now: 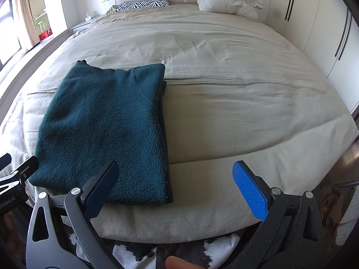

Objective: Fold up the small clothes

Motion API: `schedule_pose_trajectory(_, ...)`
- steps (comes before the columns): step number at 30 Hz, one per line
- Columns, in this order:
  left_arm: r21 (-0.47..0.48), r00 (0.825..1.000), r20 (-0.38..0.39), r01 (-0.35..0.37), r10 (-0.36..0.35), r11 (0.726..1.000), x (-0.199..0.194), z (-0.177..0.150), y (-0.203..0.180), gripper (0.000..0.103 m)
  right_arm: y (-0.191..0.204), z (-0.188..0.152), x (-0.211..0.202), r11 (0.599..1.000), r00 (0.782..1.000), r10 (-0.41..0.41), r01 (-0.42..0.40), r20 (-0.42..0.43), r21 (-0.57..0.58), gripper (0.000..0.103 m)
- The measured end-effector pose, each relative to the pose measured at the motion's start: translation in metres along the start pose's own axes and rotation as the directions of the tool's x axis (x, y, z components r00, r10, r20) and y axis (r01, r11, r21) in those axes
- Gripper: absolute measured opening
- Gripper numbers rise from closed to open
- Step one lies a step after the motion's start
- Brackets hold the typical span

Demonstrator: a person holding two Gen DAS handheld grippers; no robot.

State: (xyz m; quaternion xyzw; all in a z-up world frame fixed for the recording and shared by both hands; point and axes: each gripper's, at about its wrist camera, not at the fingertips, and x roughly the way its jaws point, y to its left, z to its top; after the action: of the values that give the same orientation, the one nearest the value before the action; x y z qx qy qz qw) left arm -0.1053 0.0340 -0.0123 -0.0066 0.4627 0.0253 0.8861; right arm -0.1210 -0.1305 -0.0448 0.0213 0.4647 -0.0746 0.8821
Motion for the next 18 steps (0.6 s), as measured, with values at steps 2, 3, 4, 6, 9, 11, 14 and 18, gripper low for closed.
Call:
schedule_pose_trajectory(2, 0.000, 1.000, -0.001, 0.000, 0.000, 1.000, 0.0007, -0.0001, 0.0005, 0.103, 0.0001, -0.0001, 0.0000, 1.000, 1.000, 0.000, 0.000, -0.001, 0.001, 0.103)
schedule_pose_trajectory(3, -0.001, 1.000, -0.001, 0.000, 0.000, 1.000, 0.0007, -0.0005, 0.0004, 0.103, 0.0002, -0.0004, 0.0003, 1.000, 1.000, 0.000, 0.000, -0.001, 0.001, 0.103)
schedule_pose_trajectory(4, 0.001, 1.000, -0.001, 0.001, -0.001, 1.000, 0.0007, 0.0007, 0.0011, 0.103, 0.0002, -0.0003, 0.0003, 1.000, 1.000, 0.000, 0.000, -0.001, 0.000, 0.103)
schedule_pose_trajectory(6, 0.000, 1.000, -0.002, 0.001, -0.001, 1.000, 0.0009, -0.0001, 0.0009, 0.103, 0.0002, -0.0007, 0.0001, 1.000, 1.000, 0.001, -0.001, -0.001, 0.000, 0.103)
schedule_pose_trajectory(9, 0.000, 1.000, -0.002, 0.001, -0.001, 1.000, 0.0015, -0.0006, 0.0014, 0.103, 0.0002, -0.0008, 0.0003, 1.000, 1.000, 0.001, -0.001, -0.001, 0.001, 0.103)
schedule_pose_trajectory(11, 0.000, 1.000, -0.003, 0.001, -0.001, 1.000, 0.0016, -0.0011, 0.0011, 0.103, 0.0001, -0.0022, 0.0001, 1.000, 1.000, 0.001, -0.001, -0.002, 0.001, 0.103)
schedule_pose_trajectory(14, 0.000, 1.000, -0.004, 0.001, -0.001, 1.000, 0.0023, -0.0023, 0.0011, 0.103, -0.0002, -0.0029, 0.0005, 1.000, 1.000, 0.001, -0.001, -0.003, 0.001, 0.103)
schedule_pose_trajectory(18, -0.001, 1.000, -0.009, 0.003, -0.003, 1.000, 0.0037, -0.0044, 0.0020, 0.103, -0.0008, -0.0038, 0.0016, 1.000, 1.000, 0.002, -0.002, -0.006, 0.000, 0.103)
